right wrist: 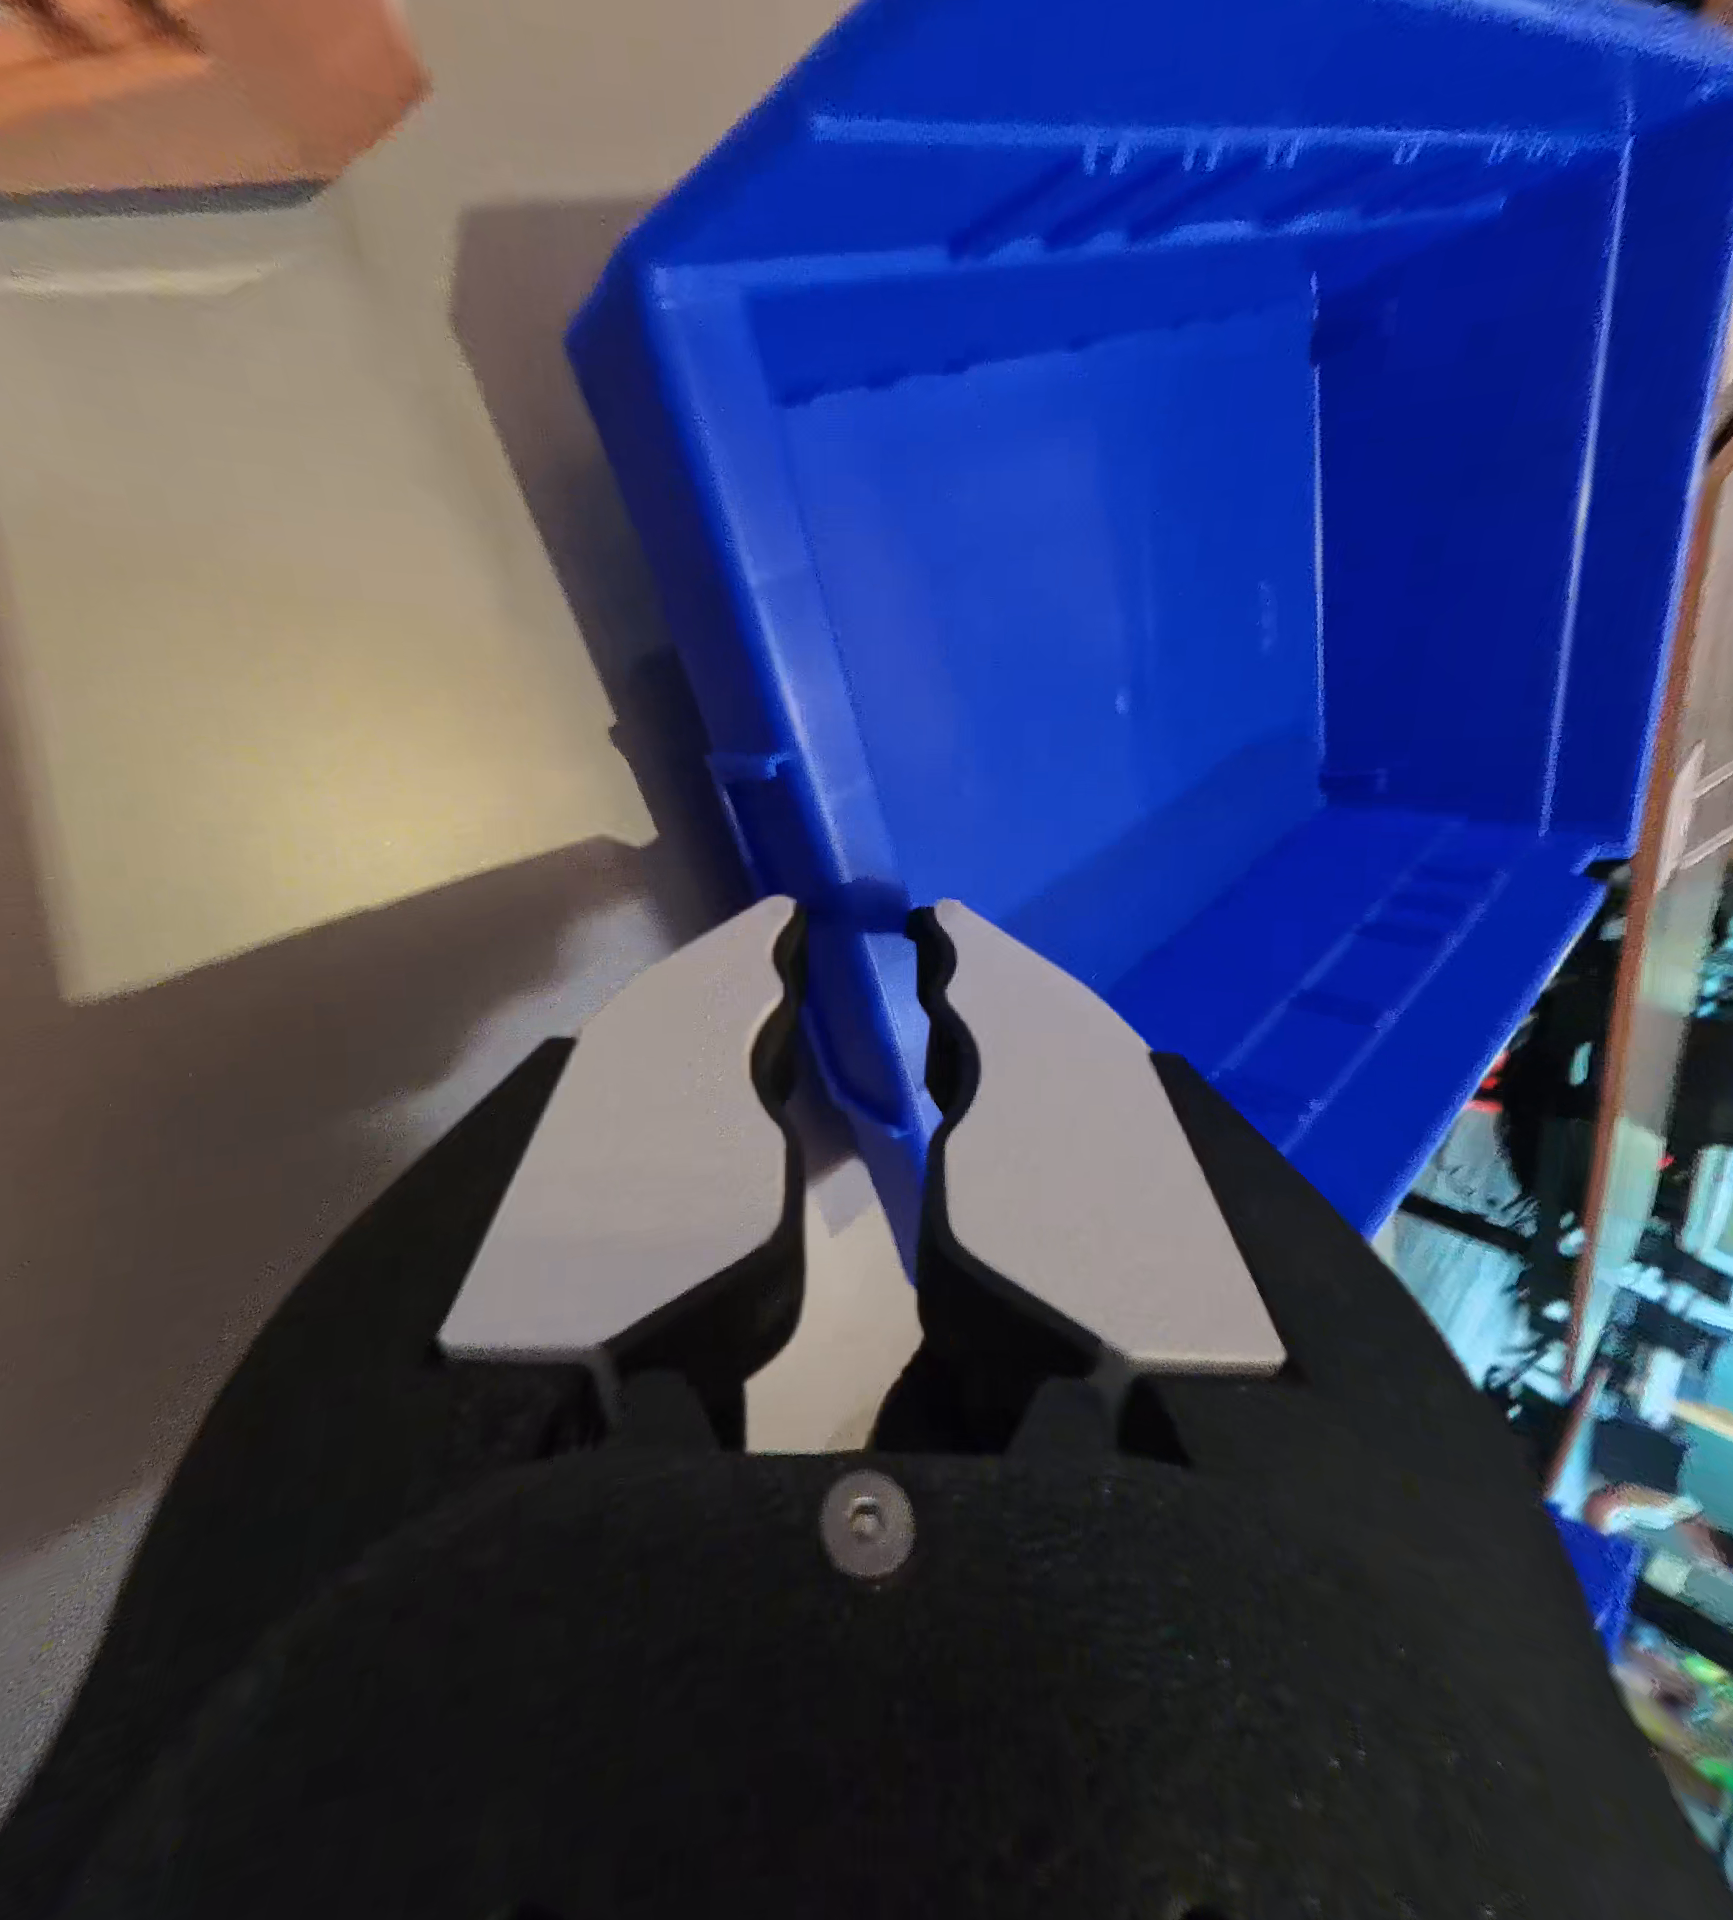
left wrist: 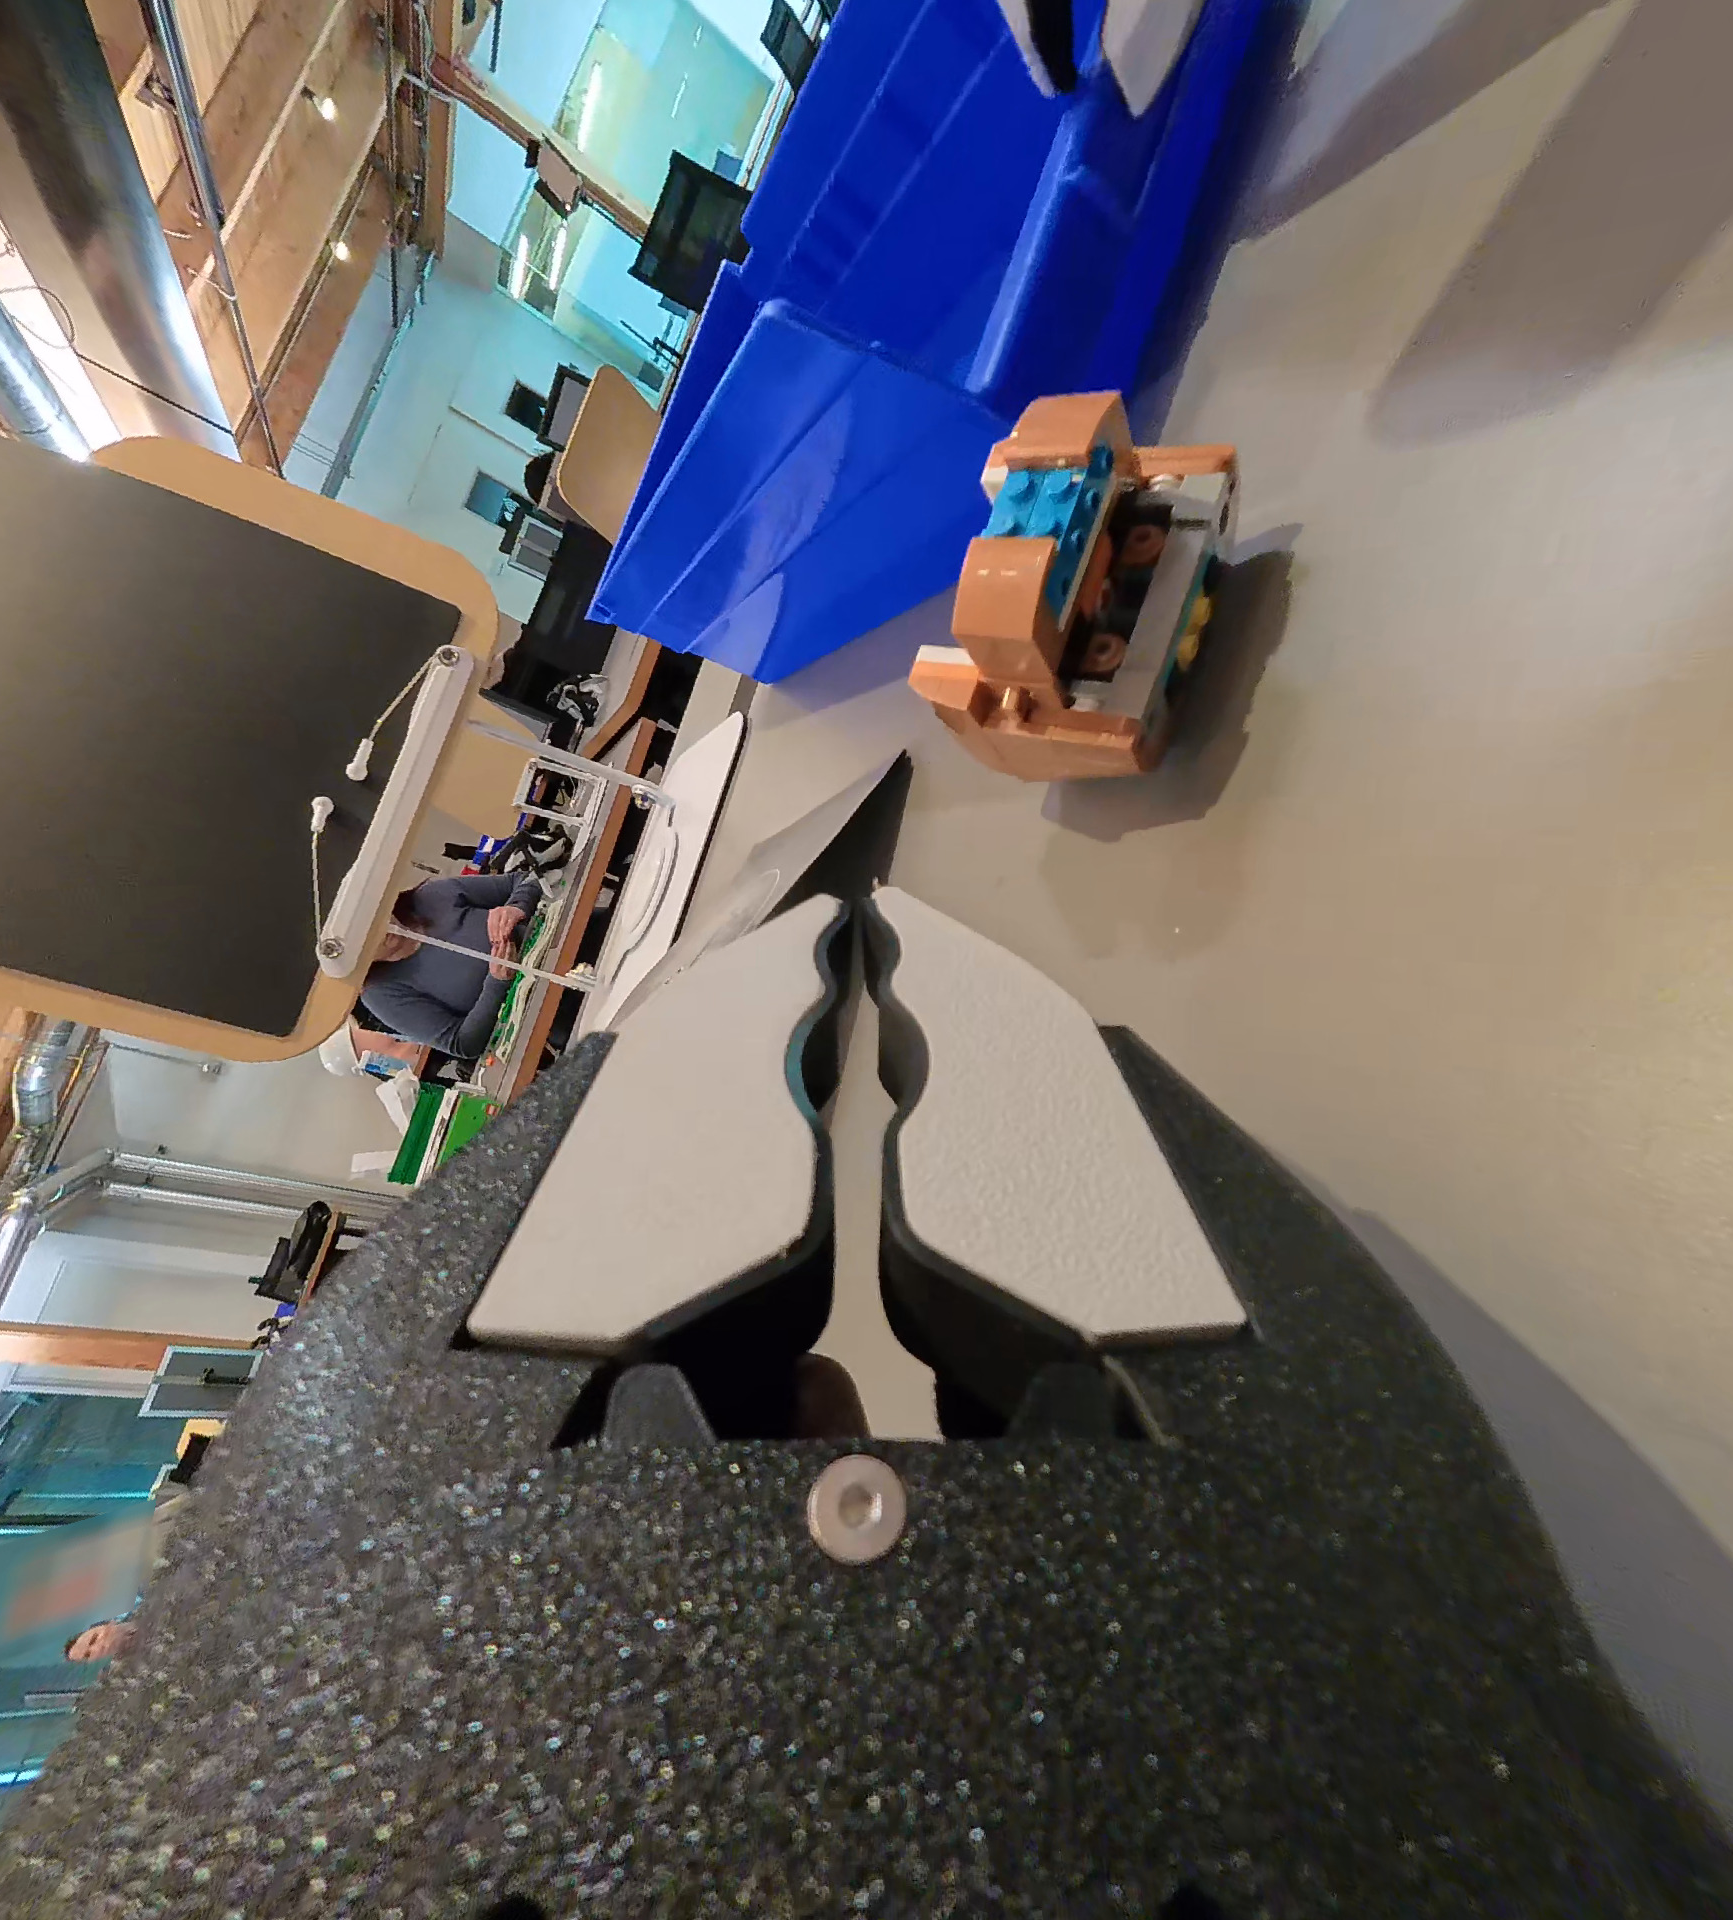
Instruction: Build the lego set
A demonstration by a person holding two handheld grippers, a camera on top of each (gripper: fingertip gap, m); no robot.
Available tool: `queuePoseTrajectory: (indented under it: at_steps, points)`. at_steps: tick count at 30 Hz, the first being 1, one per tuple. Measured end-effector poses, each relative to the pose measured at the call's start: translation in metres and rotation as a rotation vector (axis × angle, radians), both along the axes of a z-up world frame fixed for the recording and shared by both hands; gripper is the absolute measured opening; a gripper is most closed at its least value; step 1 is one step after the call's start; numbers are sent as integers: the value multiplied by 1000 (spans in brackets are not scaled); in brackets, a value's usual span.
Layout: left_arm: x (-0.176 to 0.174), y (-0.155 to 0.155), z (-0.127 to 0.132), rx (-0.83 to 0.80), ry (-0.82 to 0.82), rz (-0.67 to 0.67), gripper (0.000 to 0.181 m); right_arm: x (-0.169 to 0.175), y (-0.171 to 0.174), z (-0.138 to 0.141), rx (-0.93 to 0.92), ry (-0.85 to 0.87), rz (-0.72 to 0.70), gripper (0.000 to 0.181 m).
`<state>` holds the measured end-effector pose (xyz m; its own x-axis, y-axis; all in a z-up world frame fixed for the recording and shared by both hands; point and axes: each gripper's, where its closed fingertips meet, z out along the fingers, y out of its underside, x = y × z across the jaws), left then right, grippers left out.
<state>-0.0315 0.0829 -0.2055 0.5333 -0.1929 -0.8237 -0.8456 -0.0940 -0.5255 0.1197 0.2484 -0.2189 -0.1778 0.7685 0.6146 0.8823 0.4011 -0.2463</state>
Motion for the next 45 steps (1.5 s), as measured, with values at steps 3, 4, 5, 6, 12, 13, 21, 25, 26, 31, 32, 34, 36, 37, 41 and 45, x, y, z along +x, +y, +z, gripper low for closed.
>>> queuePoseTrajectory:
  at_steps: [3,4,5,6,12,13,21,25,26,31,32,34,36,37,41,45]
  points:
    - [-4,0,0,2,-16,12,2,-6,15,1,8,-27,-58,14]
    - [-6,-1,0,3,-24,16,2,-9,23,1,27,-31,-80,13]
    - [-7,-1,1,4,-33,20,2,-11,33,1,45,-31,-105,13]
    - [-8,-1,1,5,-41,22,2,-13,43,0,60,-30,-129,14]
    - [-11,0,-4,-25,-59,32,2,-28,82,1,61,68,-220,15]
    - [-11,0,-4,-28,-61,30,2,-31,81,3,66,109,-210,18]
    - [-13,-1,-15,-107,-144,34,8,-47,-19,-2,-208,376,178,24]
    - [-17,0,-24,-152,-178,59,11,-40,-35,-33,-411,400,182,5]
    - [-18,0,-25,-159,-190,68,11,-39,-34,-33,-429,402,177,9]
    - [-29,-2,-24,-168,-275,130,13,-38,-31,-33,-476,403,149,16]
    - [-31,-4,-23,-168,-303,147,14,-38,-31,-33,-472,404,151,15]
    - [-37,-10,-20,-159,-378,184,15,-37,-32,-33,-460,405,159,15]
    - [-44,-22,-15,-142,-447,227,15,-37,-33,-32,-452,405,165,13]
    - [-49,-30,-15,-140,-468,254,16,-37,-33,-32,-450,405,166,13]
    - [-81,-71,-17,-147,-531,426,17,-37,-34,-32,-446,400,177,11]
    - [-145,-127,5,-114,-557,702,17,-36,-37,-33,-436,394,190,6]
